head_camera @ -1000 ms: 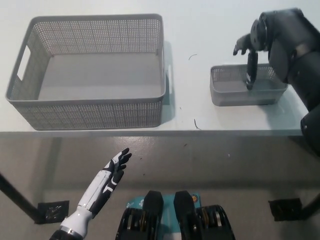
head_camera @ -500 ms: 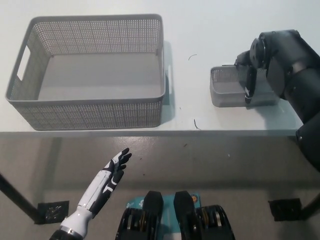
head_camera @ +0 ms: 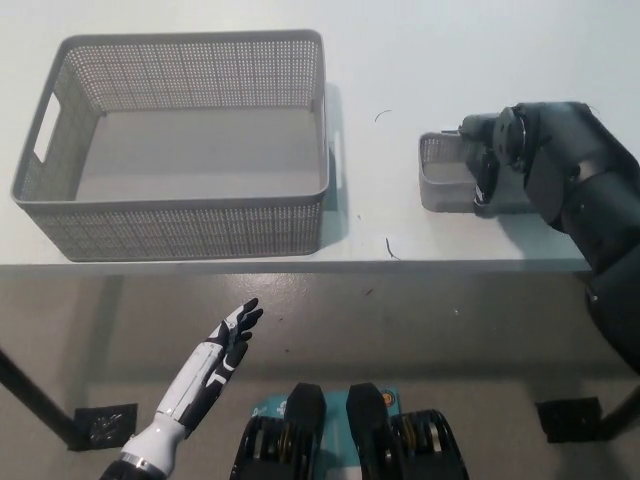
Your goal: Use the right hand to pick up a small rectangular container and put it into a bigger container on the left side
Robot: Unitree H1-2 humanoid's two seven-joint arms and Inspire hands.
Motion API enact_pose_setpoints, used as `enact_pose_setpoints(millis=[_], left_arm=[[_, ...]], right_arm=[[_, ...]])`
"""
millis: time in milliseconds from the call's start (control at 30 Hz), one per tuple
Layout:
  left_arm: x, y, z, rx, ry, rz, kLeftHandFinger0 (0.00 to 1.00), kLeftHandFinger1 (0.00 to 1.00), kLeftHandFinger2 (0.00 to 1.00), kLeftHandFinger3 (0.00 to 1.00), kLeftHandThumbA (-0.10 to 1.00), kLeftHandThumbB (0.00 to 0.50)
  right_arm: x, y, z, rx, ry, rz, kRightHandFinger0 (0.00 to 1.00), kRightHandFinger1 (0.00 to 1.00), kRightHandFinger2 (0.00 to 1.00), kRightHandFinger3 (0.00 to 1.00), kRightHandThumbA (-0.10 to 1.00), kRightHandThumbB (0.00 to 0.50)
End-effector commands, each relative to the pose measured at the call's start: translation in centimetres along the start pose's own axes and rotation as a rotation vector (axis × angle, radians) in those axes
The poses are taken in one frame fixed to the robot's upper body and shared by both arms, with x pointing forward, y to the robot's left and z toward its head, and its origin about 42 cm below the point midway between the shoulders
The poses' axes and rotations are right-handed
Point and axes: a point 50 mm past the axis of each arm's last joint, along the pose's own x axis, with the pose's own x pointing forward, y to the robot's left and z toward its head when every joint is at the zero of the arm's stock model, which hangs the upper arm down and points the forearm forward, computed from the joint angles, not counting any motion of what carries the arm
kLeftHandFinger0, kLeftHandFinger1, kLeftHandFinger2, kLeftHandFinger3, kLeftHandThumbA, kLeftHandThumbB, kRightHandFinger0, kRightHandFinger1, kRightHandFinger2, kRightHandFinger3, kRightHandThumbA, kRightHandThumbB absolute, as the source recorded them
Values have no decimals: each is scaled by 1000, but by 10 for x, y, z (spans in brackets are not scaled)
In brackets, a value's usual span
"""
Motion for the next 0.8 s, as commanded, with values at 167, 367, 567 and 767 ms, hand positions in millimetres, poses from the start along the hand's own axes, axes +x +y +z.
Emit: enact_pose_setpoints(millis=[167,367,567,767], left_arm=[[12,9,16,37,-88,-13,1000,1000,1000,1000,1000,278],[13,11,17,42,-89,-15,1000,1000,1000,1000,1000,266],[11,10,16,45,-81,-15,1000,1000,1000,1000,1000,270],[11,10,14,46,-77,-16,1000,1000,1000,1000,1000,261]], right_arm=[[-19,-53,-15,90,-151,-529,119,373,602,590,-100,169],[-50,-115,-31,109,-185,-672,27,390,728,763,-100,148],[-93,-176,-47,151,-235,-843,43,484,840,898,-100,143],[-147,-238,-48,180,-294,-981,76,483,806,949,-100,140]])
